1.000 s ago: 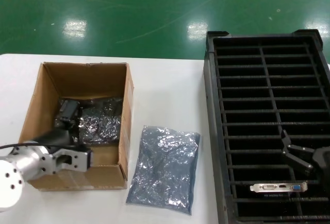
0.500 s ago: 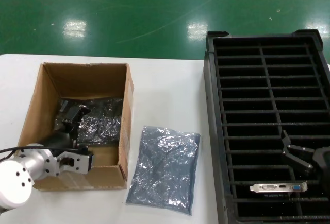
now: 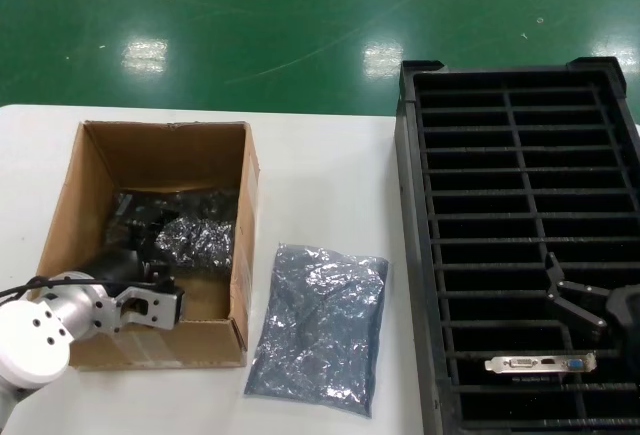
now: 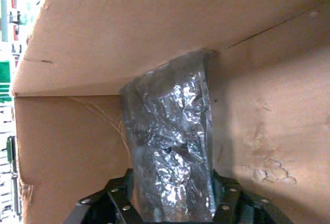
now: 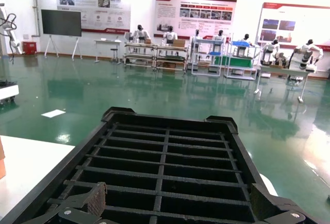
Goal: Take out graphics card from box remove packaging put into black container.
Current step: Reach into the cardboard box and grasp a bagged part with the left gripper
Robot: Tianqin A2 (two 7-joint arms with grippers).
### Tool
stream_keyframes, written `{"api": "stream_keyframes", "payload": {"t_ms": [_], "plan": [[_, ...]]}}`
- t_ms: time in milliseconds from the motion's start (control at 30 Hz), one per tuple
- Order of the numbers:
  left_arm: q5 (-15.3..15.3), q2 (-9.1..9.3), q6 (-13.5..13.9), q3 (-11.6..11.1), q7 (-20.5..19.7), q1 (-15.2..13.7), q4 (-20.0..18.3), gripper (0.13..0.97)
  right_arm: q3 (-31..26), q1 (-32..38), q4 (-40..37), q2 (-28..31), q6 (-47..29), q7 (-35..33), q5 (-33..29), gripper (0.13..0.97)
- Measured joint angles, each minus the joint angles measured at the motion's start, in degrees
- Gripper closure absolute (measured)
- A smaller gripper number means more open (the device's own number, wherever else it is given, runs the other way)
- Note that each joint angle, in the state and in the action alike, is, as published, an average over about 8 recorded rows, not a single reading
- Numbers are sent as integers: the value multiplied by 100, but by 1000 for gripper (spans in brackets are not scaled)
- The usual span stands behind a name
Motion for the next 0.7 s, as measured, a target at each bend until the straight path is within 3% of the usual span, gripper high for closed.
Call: {"api": "stream_keyframes", "payload": {"t_ms": [200,333,600,700], "plan": [[-65,-44,-46,0,30,11,-90,652,0,0,0,0,0,0,0,129],[49,-116,-52,-34,-120,77,-268,652,0,0,0,0,0,0,0,129],[326,-237,-85,-138,-428,230,-601,821,0,0,0,0,0,0,0,129],[401,-263,-97,-167,-507,276,-684,846,0,0,0,0,0,0,0,129]]}}
